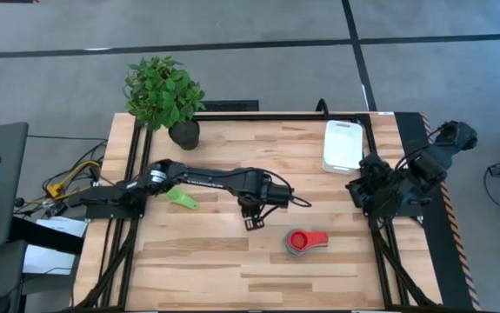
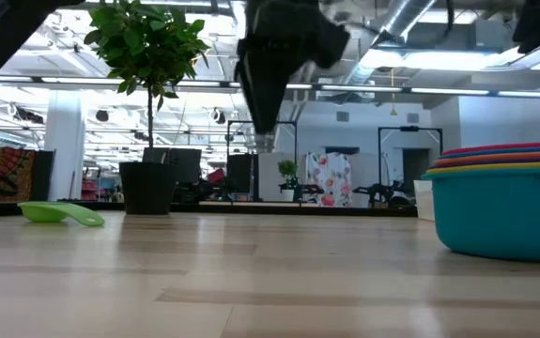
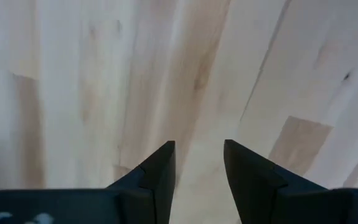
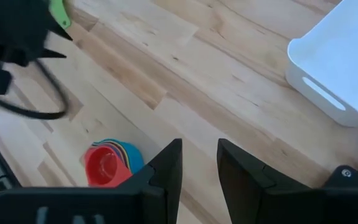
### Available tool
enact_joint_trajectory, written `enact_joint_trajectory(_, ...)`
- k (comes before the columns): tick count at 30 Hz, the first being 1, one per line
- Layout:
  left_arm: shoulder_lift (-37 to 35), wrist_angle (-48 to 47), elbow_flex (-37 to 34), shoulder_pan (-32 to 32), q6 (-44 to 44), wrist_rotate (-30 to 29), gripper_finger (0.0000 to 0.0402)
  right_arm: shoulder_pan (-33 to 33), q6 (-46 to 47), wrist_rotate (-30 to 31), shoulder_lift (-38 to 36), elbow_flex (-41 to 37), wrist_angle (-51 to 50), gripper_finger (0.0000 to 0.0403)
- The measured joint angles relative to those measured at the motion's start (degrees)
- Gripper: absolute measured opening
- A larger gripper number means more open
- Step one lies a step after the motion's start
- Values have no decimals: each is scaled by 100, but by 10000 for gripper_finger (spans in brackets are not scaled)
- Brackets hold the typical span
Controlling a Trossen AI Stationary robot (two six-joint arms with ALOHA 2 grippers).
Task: Nest measuring cups in basket
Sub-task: Stack the green measuring cup on the red measuring cup
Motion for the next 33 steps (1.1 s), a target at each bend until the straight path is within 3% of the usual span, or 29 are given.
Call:
enact_joint_trajectory(4,-545,556,-465,22,263,-289,121,2,28,32,122,-2,16,124)
enact_joint_trajectory(13,-2535,2673,-3702,225,-109,71,98,0,4,145,138,-2,77,124)
enact_joint_trajectory(21,-3701,2885,-5451,210,140,236,93,-413,-653,447,134,-2,241,124)
enact_joint_trajectory(27,-4736,3581,-6790,214,530,370,93,-865,-776,439,138,-2,585,124)
enact_joint_trajectory(33,-5611,3687,-7591,331,986,454,93,-1112,-778,448,251,-2,624,124)
